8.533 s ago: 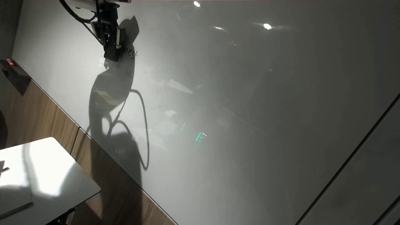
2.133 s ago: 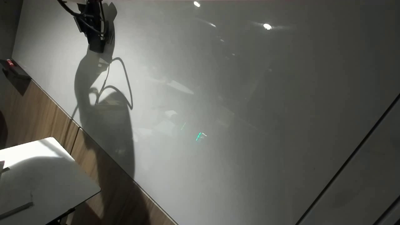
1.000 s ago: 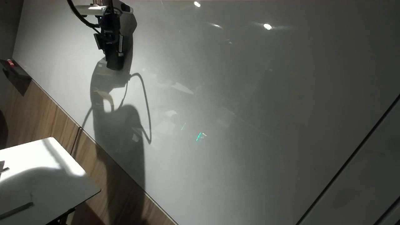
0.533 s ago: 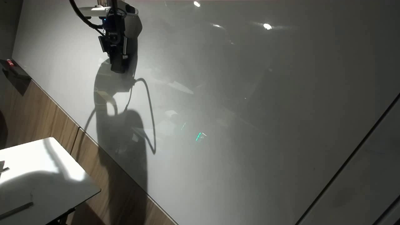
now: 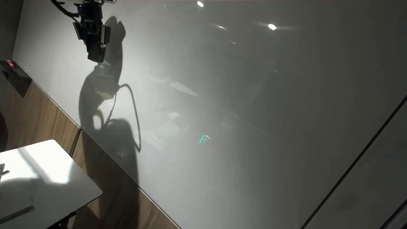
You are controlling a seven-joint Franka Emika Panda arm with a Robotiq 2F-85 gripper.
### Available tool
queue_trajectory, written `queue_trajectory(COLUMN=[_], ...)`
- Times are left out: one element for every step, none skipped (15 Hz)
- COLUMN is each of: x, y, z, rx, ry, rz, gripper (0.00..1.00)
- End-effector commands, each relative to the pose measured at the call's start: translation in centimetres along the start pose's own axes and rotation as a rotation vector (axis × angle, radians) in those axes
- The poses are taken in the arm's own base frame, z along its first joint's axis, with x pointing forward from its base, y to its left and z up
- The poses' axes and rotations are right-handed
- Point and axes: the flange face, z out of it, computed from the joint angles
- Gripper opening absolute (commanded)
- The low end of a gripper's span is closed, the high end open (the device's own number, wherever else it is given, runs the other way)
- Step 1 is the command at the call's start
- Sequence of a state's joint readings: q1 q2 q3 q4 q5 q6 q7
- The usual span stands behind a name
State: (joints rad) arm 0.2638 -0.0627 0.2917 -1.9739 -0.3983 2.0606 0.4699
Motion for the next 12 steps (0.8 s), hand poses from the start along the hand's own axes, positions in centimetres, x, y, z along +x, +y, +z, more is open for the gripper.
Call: queue_trajectory(x=[-0.8, -1.0, -1.1, -1.4, -1.6, -1.6, -1.6, -1.4, -1.2, -0.7, -0.1, 0.7], y=[-3.2, -4.5, -5.5, -6.9, -8.2, -9.2, -10.4, -11.2, -12.0, -12.4, -12.6, -12.9], z=[-2.1, -2.6, -3.3, -3.8, -4.4, -5.1, -5.5, -6.1, -6.1, -6.0, -6.1, -5.7], rx=[0.012, 0.017, 0.023, 0.027, 0.031, 0.036, 0.039, 0.042, 0.039, 0.034, 0.028, 0.021], ry=[0.008, 0.019, 0.027, 0.038, 0.050, 0.058, 0.070, 0.079, 0.090, 0.099, 0.102, 0.105], rz=[-0.025, -0.039, -0.053, -0.069, -0.084, -0.098, -0.111, -0.124, -0.136, -0.145, -0.152, -0.159], gripper=[0.31, 0.31, 0.31, 0.31, 0.31, 0.31, 0.31, 0.31, 0.31, 0.31, 0.31, 0.31])
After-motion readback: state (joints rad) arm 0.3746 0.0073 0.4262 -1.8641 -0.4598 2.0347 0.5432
